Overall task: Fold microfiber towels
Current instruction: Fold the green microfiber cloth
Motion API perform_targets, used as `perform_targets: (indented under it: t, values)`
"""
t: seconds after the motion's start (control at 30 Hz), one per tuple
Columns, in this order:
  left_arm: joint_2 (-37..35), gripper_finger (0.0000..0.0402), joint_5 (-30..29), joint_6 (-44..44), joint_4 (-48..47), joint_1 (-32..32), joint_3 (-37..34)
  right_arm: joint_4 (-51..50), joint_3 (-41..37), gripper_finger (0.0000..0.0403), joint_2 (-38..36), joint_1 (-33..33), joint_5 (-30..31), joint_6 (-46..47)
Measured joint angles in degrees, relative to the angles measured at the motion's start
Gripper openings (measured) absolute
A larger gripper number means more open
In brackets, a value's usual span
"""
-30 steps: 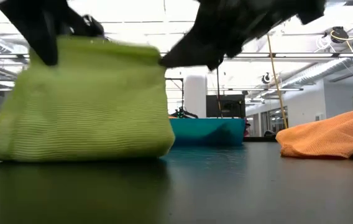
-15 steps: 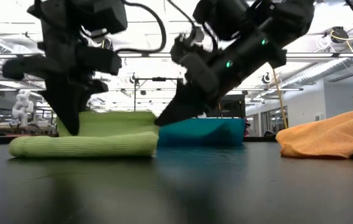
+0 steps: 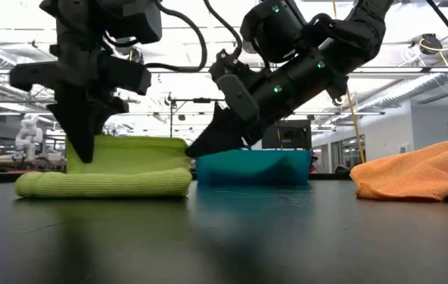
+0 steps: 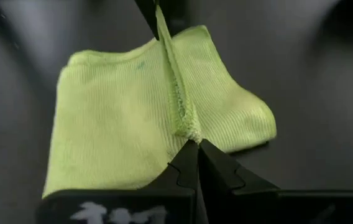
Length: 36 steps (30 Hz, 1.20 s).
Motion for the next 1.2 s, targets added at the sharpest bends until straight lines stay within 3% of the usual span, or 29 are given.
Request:
perform_targets:
  t: [0.23, 0.5, 0.73, 0.93, 1.2]
  values:
    - [-1.66, 0.001, 1.36, -7.36, -2.8, -1.42, 0.16, 1.83, 0.0, 0.0, 0.04, -0.87, -0.03, -0.47]
    - [-1.52, 0.0005, 0.83, -10.02, -3.24, -2.3, -0.33, 2.49, 0.0, 0.0003, 0.04, -1.43, -0.02, -1.67]
    - [-1.47, 0.0021, -0.37, -10.94, -3.25, -0.58, -2.27, 1.28, -0.11, 0.0056, 0.08, -1.43, 0.44, -1.79]
    - [-1.47, 0.0006, -1.6, -9.98, -1.15, 0.2, -2.81, 1.55, -0.09, 0.0108, 0.09, -1.4, 0.19, -1.69]
    - [-1.47, 0.002, -7.71, -3.85, 0.62, -0.12, -2.79, 1.55, -0.08, 0.0124, 0.09, -0.8, 0.04, -0.72]
